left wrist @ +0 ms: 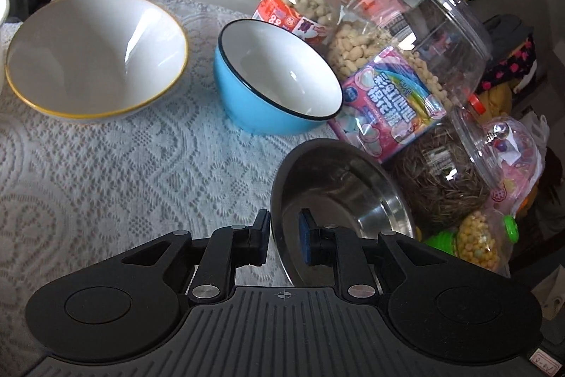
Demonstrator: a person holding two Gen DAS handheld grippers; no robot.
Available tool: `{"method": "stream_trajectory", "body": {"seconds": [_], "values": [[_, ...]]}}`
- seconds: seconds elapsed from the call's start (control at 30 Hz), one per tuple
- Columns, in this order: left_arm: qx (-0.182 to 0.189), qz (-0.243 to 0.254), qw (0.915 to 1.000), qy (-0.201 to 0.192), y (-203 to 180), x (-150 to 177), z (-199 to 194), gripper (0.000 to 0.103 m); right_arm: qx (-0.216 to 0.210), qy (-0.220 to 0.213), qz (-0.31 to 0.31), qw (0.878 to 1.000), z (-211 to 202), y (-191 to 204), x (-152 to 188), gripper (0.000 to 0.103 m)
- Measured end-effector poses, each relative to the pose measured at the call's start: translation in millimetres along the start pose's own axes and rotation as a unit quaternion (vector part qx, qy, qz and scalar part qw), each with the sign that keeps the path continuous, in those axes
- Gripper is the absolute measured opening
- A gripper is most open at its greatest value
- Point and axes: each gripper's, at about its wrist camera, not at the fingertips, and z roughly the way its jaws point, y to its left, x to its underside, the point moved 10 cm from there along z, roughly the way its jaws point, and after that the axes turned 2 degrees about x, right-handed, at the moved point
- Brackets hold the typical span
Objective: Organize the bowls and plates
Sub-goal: 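Grasp the stainless steel bowl rim with the left gripper while the right gripper grips it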
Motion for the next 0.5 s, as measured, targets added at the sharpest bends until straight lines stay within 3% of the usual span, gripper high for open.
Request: {"method": "stream_trajectory", "body": {"seconds": [0.13,0.27,0.4,0.5], "values": [[-0.028,0.024,0.9993,-0.001,-1.1,-2.9,13.4,0.021,0.023,0.013,-0.016,1.0,28.8,2.8,-9.0,0.057],[-0.009,0.008,0.9995,0.029,4.4,4.7,29.8,0.021,0.011,0.03,-0.003,0.999,44.9,4.1,-5.1,0.057],[0.011,0.0,0.9988,0.048,6.6,12.2,38.2,0.02,0.008,0.033,-0.011,0.999,47.8,9.8,-0.7,0.046],[-0.015,0.024,0.9989,0.038,9.5,12.9,30.8,0.02,-0.006,0.022,-0.017,1.0,39.3,18.3,-1.1,0.036]]}}
